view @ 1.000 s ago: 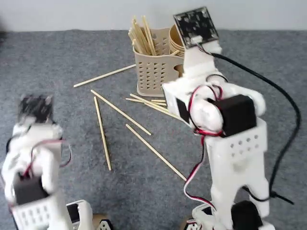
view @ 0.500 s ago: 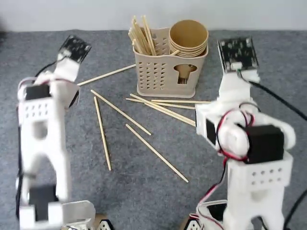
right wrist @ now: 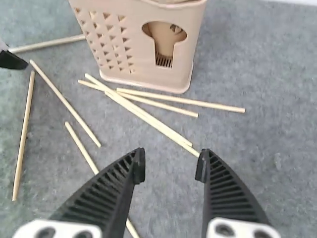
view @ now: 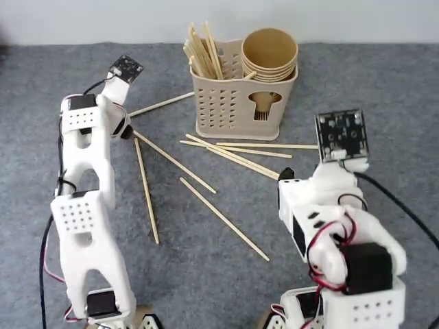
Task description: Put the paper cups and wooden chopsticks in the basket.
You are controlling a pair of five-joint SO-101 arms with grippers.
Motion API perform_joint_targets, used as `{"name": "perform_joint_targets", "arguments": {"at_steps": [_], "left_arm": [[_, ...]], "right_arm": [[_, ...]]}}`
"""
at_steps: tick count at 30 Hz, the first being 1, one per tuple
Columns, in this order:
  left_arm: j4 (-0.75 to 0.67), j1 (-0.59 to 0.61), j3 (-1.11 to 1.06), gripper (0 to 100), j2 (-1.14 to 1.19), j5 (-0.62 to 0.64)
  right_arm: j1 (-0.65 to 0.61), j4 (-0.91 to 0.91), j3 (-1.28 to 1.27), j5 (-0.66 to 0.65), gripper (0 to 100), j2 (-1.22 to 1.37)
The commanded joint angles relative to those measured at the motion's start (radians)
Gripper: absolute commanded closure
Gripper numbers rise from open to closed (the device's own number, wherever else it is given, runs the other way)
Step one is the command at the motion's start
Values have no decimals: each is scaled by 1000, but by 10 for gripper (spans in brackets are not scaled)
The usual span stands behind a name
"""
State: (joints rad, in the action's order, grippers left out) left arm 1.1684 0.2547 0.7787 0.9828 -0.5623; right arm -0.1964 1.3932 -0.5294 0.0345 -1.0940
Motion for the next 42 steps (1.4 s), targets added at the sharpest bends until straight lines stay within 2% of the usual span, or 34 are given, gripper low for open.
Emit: {"name": "perform_joint_targets", "arguments": {"at_steps": [1,6,10,15,19,25,33,42], "left_arm": [[54,8,326,791,135,-6],[181,-2,682,791,322,-5],[206,-9,837,791,430,-5],[207,-11,855,795,480,-5],[235,-14,855,853,485,-11],[394,-46,814,889,485,-138],[577,-64,819,987,476,-270],[586,-32,895,987,419,-250]], "right_arm": [[10,-56,-40,-5,812,-61],[10,-56,-49,-5,812,-48],[13,-54,-49,-5,812,-30],[13,-51,-49,-5,812,-30],[13,-48,-49,-5,812,-31],[13,-47,-49,-2,812,-38],[13,-47,-49,37,812,-38],[15,-47,-49,37,812,-39]]}}
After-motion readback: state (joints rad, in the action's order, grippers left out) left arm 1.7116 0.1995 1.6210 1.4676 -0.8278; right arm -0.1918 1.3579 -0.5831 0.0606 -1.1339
